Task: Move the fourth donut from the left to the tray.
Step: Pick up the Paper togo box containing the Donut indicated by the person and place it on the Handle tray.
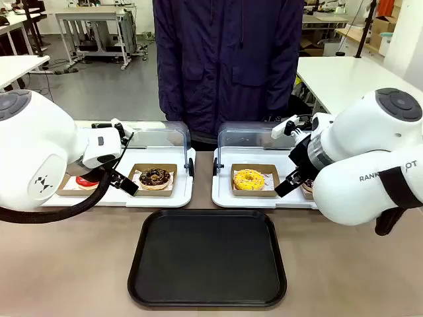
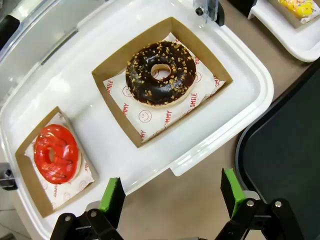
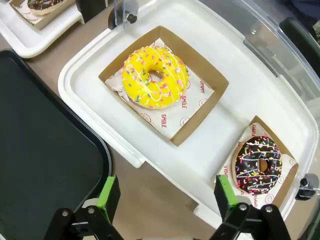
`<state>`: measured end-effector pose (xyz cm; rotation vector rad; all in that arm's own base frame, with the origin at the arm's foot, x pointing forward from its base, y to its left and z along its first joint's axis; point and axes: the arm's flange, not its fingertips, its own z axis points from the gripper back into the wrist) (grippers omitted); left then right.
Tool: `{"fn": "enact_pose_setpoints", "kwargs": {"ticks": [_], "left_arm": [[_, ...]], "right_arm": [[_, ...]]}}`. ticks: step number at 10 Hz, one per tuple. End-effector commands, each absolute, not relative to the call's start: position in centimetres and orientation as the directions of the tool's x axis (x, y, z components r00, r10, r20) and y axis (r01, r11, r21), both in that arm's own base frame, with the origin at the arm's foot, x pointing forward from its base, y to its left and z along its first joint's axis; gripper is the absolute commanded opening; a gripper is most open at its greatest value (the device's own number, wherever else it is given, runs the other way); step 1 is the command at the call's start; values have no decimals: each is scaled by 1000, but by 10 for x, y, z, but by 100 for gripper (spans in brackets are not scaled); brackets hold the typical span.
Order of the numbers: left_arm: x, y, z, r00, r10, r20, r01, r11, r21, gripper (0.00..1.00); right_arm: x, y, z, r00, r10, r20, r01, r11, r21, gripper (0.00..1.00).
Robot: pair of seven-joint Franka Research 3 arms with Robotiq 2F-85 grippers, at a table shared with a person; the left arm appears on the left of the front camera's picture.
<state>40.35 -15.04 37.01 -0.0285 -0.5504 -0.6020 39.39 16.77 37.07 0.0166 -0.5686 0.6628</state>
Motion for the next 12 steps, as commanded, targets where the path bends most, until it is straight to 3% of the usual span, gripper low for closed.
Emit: {"fn": "enact_pose_setpoints", "kwargs": {"ticks": [1, 10, 12], "left_arm": [[403, -150, 370, 685, -530, 500, 545, 828, 131, 100], [403, -150, 370, 685, -530, 499, 545, 828, 131, 100], [413, -136, 426, 659, -533, 531, 596, 800, 65, 100]], "right_arm": [[394, 168, 371, 642, 577, 504, -586, 794, -162, 100], [394, 168, 371, 641, 579, 504, -587, 793, -163, 100], [405, 163, 433, 658, 535, 530, -563, 817, -125, 100]]}}
